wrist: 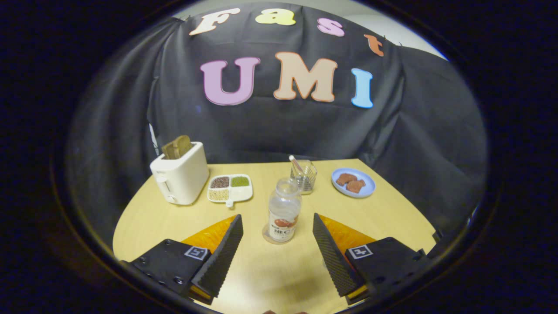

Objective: Take the bottle from table, then pour the juice into the cup, finally place the bottle on the coaster

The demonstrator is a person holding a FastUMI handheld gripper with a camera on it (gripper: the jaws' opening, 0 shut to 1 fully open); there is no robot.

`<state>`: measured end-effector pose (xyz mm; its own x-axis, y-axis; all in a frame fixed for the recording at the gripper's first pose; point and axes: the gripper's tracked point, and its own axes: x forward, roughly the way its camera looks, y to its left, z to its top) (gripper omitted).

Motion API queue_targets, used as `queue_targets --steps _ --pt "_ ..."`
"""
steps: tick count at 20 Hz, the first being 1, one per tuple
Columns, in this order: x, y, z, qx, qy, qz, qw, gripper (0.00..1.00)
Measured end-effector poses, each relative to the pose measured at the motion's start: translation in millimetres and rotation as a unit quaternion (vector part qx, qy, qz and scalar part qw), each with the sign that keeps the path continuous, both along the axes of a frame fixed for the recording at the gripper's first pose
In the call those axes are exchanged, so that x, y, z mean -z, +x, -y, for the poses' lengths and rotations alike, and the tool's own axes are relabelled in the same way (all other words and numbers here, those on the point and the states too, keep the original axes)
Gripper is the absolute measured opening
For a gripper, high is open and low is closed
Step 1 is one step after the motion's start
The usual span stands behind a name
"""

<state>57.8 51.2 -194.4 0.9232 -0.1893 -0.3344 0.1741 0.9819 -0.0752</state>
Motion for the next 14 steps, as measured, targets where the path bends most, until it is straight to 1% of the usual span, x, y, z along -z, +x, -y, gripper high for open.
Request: queue_targets --steps 3,8,10,14 --pt "-53.7 -10.5 -9.0 -0.027 -0.016 0.036 0.999 1.0" --pt "-128.0 -27.3 -29.2 -0.063 0.007 0.086 0.994 1.0" --pt "-144.4 -37.1 -24.8 -0.063 0.006 0.099 0.993 1.0" --pt "-152.3 -49.2 -21.7 -0.064 0.019 0.107 0.992 0.99"
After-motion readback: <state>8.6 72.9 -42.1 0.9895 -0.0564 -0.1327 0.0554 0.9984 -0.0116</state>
